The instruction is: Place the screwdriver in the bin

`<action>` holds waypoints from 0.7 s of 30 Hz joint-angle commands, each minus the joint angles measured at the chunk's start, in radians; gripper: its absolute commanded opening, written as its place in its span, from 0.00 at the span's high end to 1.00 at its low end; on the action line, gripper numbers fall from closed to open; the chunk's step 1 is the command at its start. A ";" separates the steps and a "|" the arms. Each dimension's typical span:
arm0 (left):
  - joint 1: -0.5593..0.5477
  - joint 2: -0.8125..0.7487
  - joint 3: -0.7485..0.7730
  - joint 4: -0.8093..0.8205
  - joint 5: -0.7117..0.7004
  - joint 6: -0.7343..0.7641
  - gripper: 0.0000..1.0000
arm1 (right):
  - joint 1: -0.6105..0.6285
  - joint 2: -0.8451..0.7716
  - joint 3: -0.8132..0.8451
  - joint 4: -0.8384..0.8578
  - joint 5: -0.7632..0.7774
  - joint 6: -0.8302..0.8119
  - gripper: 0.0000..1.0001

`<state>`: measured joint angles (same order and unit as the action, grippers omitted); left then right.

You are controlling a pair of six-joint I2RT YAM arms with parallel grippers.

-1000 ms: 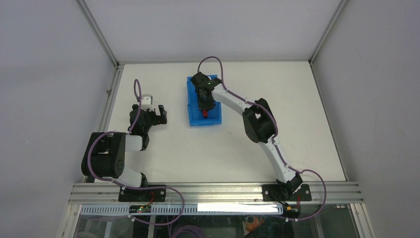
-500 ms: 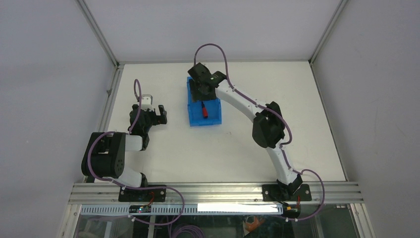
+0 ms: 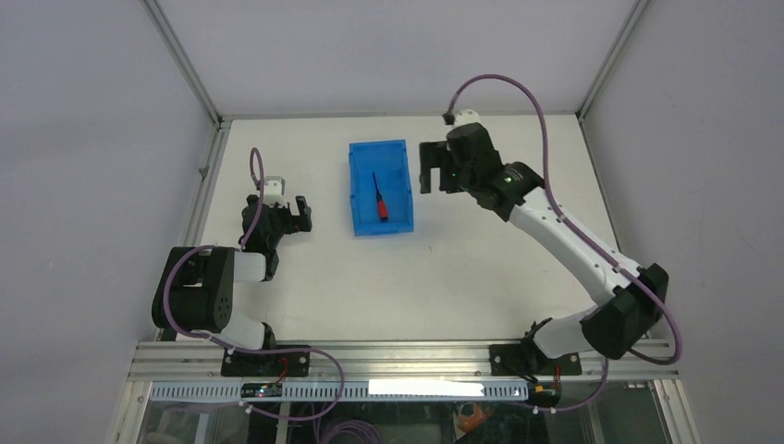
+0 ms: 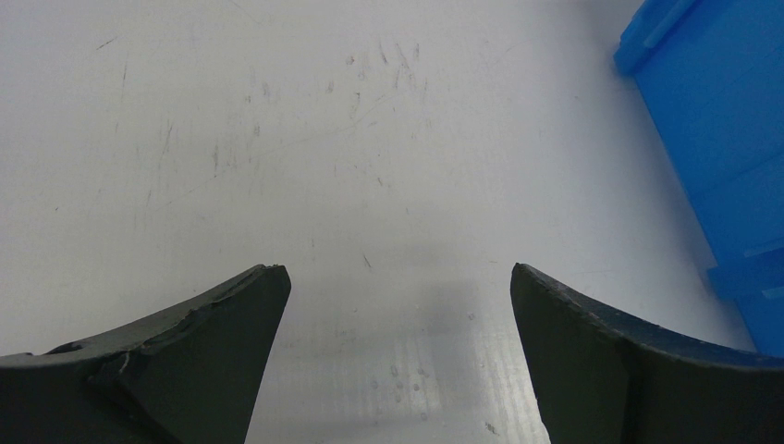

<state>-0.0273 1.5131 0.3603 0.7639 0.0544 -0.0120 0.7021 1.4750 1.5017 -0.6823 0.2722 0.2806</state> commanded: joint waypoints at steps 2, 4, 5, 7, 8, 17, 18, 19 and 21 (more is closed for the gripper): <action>-0.011 -0.007 0.019 0.049 0.002 0.003 0.01 | -0.166 -0.198 -0.317 0.164 -0.026 0.032 0.01; -0.011 -0.008 0.019 0.050 0.002 0.003 0.01 | -0.246 -0.257 -0.425 0.185 -0.051 0.067 0.00; -0.011 -0.007 0.019 0.049 0.002 0.003 0.01 | -0.280 -0.283 -0.474 0.201 -0.068 0.080 0.01; -0.011 -0.007 0.019 0.049 0.003 0.003 0.01 | -0.341 -0.334 -0.568 0.235 -0.104 0.103 0.01; -0.012 -0.008 0.019 0.049 0.002 0.003 0.01 | -0.368 -0.355 -0.607 0.251 -0.114 0.110 0.01; -0.012 -0.008 0.019 0.049 0.002 0.003 0.01 | -0.456 -0.442 -0.863 0.346 -0.146 0.172 0.00; -0.011 -0.007 0.019 0.049 0.002 0.003 0.01 | -0.456 -0.441 -0.872 0.342 -0.135 0.173 0.01; -0.010 -0.008 0.019 0.049 0.002 0.003 0.01 | -0.456 -0.439 -0.877 0.341 -0.127 0.176 0.01; -0.011 -0.007 0.019 0.049 0.002 0.003 0.01 | -0.458 -0.434 -0.872 0.334 -0.144 0.167 0.01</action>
<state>-0.0273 1.5131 0.3603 0.7639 0.0544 -0.0124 0.2489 1.0580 0.6254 -0.4217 0.1333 0.4267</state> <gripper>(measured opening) 0.991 0.993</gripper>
